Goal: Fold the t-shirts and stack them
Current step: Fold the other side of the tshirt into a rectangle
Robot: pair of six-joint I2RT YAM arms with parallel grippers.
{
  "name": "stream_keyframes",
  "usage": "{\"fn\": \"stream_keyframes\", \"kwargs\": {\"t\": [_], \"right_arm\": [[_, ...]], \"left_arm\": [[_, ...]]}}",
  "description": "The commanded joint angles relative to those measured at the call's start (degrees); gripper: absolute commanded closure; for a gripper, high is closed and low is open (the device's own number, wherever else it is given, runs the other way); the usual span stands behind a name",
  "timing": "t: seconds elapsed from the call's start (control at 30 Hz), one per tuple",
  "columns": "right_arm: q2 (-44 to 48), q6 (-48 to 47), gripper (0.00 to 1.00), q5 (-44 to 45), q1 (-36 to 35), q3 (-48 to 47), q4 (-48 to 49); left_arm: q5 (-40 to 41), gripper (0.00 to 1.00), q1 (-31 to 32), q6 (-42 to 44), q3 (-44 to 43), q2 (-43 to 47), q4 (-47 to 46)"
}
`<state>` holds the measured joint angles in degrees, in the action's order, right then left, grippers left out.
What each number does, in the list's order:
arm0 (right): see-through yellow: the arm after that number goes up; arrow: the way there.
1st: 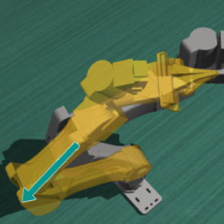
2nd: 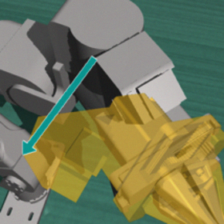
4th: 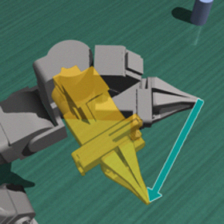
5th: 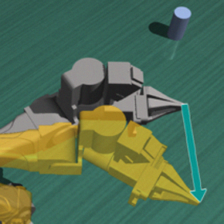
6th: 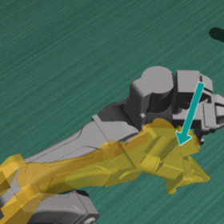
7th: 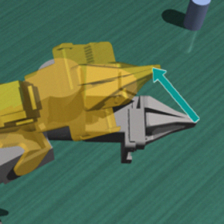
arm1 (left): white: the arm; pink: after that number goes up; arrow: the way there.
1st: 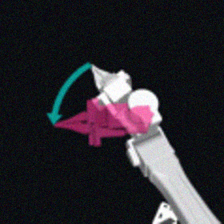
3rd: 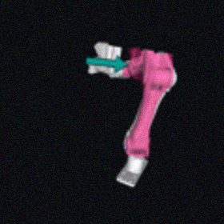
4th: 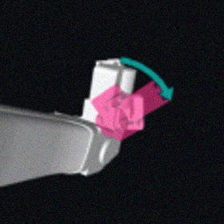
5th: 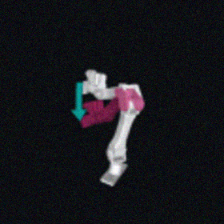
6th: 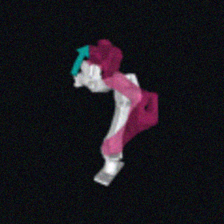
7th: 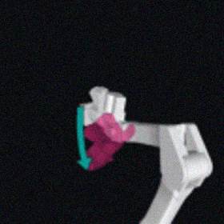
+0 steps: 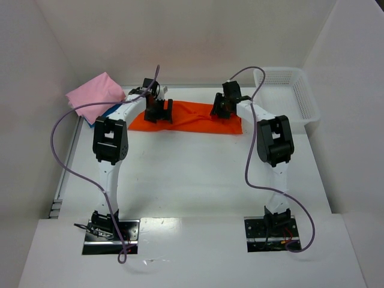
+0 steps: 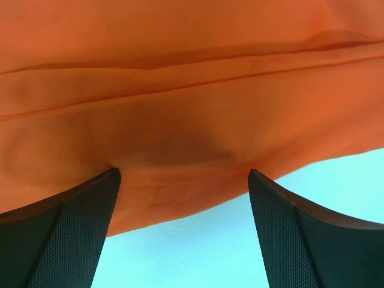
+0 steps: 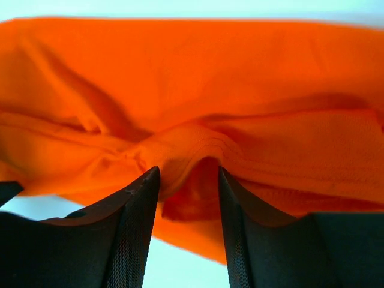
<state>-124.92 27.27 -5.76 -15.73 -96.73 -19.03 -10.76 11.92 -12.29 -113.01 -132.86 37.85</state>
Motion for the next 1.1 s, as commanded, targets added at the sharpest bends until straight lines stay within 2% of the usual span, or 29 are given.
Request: {"fn": "stream_keyframes", "kwargs": {"t": [0.0, 0.27, 0.43, 0.53, 0.63, 0.8, 0.87, 1.07], "right_arm": [[-2.25, -1.43, 0.51, 2.33, 0.17, -5.74, 1.18], [-8.31, -2.48, 0.54, 5.06, 0.17, -19.7, 1.18], [-10.96, -3.01, 0.41, 5.06, 0.7, -26.4, -1.45], [-8.16, -3.54, 0.39, 5.58, 0.7, -26.93, -3.03], [-4.03, -4.06, 0.37, 5.58, 0.7, -22.73, -3.56], [7.49, -5.91, 0.34, 3.21, 0.7, -5.08, 1.53], [9.34, -7.13, 0.34, 3.21, 0.7, 0.63, 2.24], [12.16, -7.67, 0.34, 2.6, 0.7, 8.38, 5.04]], "left_arm": [[-0.13, 0.06, -1.63, -0.45, -1.33, -0.82, -1.02], [-0.66, 0.06, -1.64, -0.98, -1.33, -1.88, -1.02], [-0.66, 0.06, -1.64, -0.98, -1.33, -2.41, -1.02], [-0.66, 0.06, -1.64, -0.98, -1.33, -2.41, -1.02], [-0.66, 0.06, -1.64, -0.98, -1.86, -2.41, -1.02], [-0.66, 0.06, -1.64, -0.98, -1.86, -2.41, -1.02], [-0.66, 0.06, -1.64, -0.98, -1.86, -2.41, -0.5], [2.06, 0.06, -1.64, -2.2, -1.86, -3.99, 0.56]]}}
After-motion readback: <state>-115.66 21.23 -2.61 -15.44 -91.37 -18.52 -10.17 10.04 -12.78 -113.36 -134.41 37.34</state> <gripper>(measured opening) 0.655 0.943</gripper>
